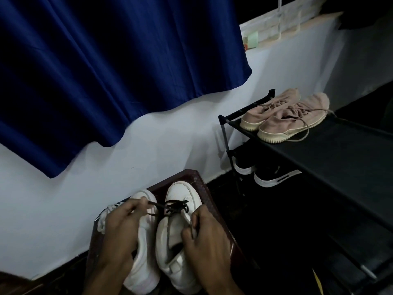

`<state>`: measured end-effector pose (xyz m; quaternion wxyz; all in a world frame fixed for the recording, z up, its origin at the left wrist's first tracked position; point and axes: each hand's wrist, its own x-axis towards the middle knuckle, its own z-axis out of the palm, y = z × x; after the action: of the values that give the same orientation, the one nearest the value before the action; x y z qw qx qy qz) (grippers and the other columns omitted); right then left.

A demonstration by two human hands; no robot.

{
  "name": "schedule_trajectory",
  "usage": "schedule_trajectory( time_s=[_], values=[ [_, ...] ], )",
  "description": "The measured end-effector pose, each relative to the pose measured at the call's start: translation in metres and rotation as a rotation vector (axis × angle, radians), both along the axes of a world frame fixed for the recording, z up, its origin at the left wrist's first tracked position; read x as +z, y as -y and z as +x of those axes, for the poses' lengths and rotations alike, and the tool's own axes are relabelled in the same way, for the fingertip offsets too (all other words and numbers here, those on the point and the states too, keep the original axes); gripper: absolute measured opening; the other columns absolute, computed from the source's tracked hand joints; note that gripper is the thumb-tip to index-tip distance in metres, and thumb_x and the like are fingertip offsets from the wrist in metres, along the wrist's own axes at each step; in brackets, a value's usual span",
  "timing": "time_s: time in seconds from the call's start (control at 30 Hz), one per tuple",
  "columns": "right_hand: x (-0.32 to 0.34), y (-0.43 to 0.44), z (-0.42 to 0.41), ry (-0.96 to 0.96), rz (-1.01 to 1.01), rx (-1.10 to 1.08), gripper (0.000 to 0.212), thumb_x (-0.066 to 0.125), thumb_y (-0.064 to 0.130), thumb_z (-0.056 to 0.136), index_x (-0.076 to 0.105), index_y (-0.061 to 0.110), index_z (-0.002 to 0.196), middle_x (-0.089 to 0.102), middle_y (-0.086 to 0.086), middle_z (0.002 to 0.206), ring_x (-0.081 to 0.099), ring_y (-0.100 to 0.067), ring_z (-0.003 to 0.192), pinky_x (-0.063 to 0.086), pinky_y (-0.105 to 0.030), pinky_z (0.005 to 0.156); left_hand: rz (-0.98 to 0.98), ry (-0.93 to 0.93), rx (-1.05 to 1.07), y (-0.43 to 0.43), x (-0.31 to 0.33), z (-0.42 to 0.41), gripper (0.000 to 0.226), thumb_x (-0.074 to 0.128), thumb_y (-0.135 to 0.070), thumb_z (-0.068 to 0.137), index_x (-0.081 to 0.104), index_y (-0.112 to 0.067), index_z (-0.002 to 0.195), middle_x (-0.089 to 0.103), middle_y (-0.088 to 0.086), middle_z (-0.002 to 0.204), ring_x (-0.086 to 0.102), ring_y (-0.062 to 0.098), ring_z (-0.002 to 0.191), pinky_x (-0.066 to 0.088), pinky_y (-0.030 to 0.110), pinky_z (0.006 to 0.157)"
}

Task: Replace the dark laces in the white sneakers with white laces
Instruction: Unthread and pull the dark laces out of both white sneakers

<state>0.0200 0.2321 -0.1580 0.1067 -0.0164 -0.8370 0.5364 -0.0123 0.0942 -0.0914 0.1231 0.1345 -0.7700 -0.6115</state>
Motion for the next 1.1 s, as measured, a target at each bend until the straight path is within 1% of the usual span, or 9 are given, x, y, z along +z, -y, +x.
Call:
schedule_trajectory(
  time_s=[0.1, 0.27, 0.37, 0.43, 0.57, 0.63, 0.8, 0.97, 1.1],
  values=[
    [0.002, 0.002, 0.001, 0.036, 0.006, -0.029, 0.023, 0.049, 0.035, 0.082, 0.028, 0.031, 0.075, 0.052, 0.006, 0.081, 0.054, -0.015, 0.083, 0.042, -0.034, 0.071, 0.042, 0.058, -0.008, 0.003, 0.008, -0.002, 0.029, 0.056, -0.027, 0.097, 0.067, -0.013, 0.074, 0.053, -0.007, 0.048, 0.044, 0.004, 0.039, 0.036, 0.013, 0.039],
    [0.003, 0.002, 0.002, 0.053, 0.003, -0.025, 0.015, 0.041, 0.04, 0.077, 0.028, 0.032, 0.077, 0.05, 0.005, 0.081, 0.054, -0.016, 0.082, 0.041, -0.035, 0.07, -0.963, 0.035, -0.358, 0.0, 0.018, 0.0, 0.022, 0.063, -0.057, 0.082, 0.061, -0.038, 0.093, 0.068, -0.012, 0.074, 0.063, 0.003, 0.069, 0.049, 0.026, 0.068],
    [0.004, 0.001, 0.004, 0.048, 0.014, -0.012, 0.017, 0.042, 0.04, 0.078, 0.028, 0.032, 0.077, 0.049, 0.006, 0.082, 0.054, -0.017, 0.085, 0.039, -0.034, 0.069, -1.186, -0.062, -0.419, -0.006, 0.017, -0.001, 0.032, 0.053, -0.065, 0.081, 0.066, -0.035, 0.082, 0.066, -0.017, 0.076, 0.059, -0.002, 0.076, 0.046, 0.023, 0.062],
    [0.006, 0.0, 0.004, 0.053, 0.028, -0.012, 0.021, 0.047, 0.037, 0.082, 0.027, 0.03, 0.078, 0.048, 0.007, 0.083, 0.055, -0.017, 0.087, 0.038, -0.033, 0.07, -1.081, -0.178, -0.348, -0.005, 0.019, 0.0, 0.027, 0.059, -0.052, 0.087, 0.067, -0.03, 0.073, 0.066, -0.023, 0.076, 0.058, -0.005, 0.076, 0.04, 0.015, 0.06],
    [0.009, -0.001, 0.004, 0.078, 0.045, -0.014, 0.021, 0.047, 0.037, 0.086, 0.028, 0.031, 0.082, 0.051, 0.007, 0.087, 0.057, -0.017, 0.088, 0.04, -0.034, 0.073, -0.097, -0.17, 0.036, 0.019, 0.026, -0.008, 0.03, 0.061, -0.024, 0.095, 0.068, -0.015, 0.066, 0.062, -0.003, 0.059, 0.049, 0.006, 0.049, 0.041, 0.015, 0.046],
    [0.008, -0.001, 0.003, 0.095, 0.044, -0.012, 0.021, 0.047, 0.038, 0.085, 0.028, 0.033, 0.08, 0.053, 0.006, 0.086, 0.058, -0.017, 0.086, 0.042, -0.035, 0.074, 0.115, -0.062, 0.148, 0.034, 0.025, -0.011, 0.035, 0.057, -0.033, 0.097, 0.065, -0.016, 0.067, 0.054, -0.003, 0.059, 0.044, 0.008, 0.045, 0.036, 0.018, 0.042],
    [0.009, -0.001, 0.002, 0.085, 0.072, -0.006, 0.022, 0.046, 0.038, 0.086, 0.026, 0.032, 0.078, 0.05, 0.006, 0.089, 0.056, -0.017, 0.088, 0.04, -0.034, 0.074, -1.168, -0.116, 0.045, 0.032, 0.025, 0.003, 0.014, 0.053, -0.047, 0.094, 0.06, -0.036, 0.098, 0.059, -0.017, 0.101, 0.054, 0.018, 0.089, 0.043, 0.035, 0.068],
    [0.01, 0.0, 0.004, 0.079, 0.081, 0.012, 0.019, 0.043, 0.04, 0.083, 0.027, 0.03, 0.084, 0.05, 0.007, 0.086, 0.057, -0.017, 0.087, 0.042, -0.036, 0.074, -1.337, -0.212, -0.443, -0.003, 0.011, 0.003, 0.017, 0.056, -0.052, 0.078, 0.062, -0.039, 0.089, 0.062, -0.023, 0.087, 0.056, 0.004, 0.082, 0.049, 0.027, 0.061],
    [0.01, -0.001, 0.004, 0.072, 0.095, 0.031, 0.017, 0.042, 0.04, 0.084, 0.028, 0.03, 0.085, 0.049, 0.009, 0.088, 0.057, -0.016, 0.089, 0.041, -0.033, 0.074, -1.463, -0.165, -0.442, -0.01, -0.011, -0.004, 0.019, 0.073, -0.039, 0.071, 0.057, -0.032, 0.075, 0.059, -0.014, 0.072, 0.059, 0.013, 0.068, 0.046, 0.032, 0.048]
  ],
)
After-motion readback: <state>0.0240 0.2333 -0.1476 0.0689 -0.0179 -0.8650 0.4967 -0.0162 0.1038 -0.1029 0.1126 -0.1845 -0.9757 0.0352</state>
